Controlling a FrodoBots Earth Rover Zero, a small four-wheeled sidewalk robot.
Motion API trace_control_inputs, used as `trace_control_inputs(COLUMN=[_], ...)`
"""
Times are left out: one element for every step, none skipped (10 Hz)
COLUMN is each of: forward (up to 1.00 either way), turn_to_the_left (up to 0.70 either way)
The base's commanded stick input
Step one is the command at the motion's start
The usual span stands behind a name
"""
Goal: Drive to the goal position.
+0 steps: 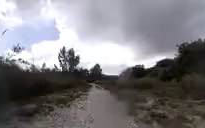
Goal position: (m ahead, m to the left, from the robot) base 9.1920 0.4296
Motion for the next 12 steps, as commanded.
trace_control_inputs(forward=[0.85, 0.85, 0.85, 0.85, 0.85, 0.85, 0.85, 0.85, 0.85, 0.85, 0.85, 0.85], turn_to_the_left=[0.00, 0.00, 0.00, 0.00, 0.00, 0.00, 0.00, 0.00, 0.00, 0.00, 0.21, 0.34])
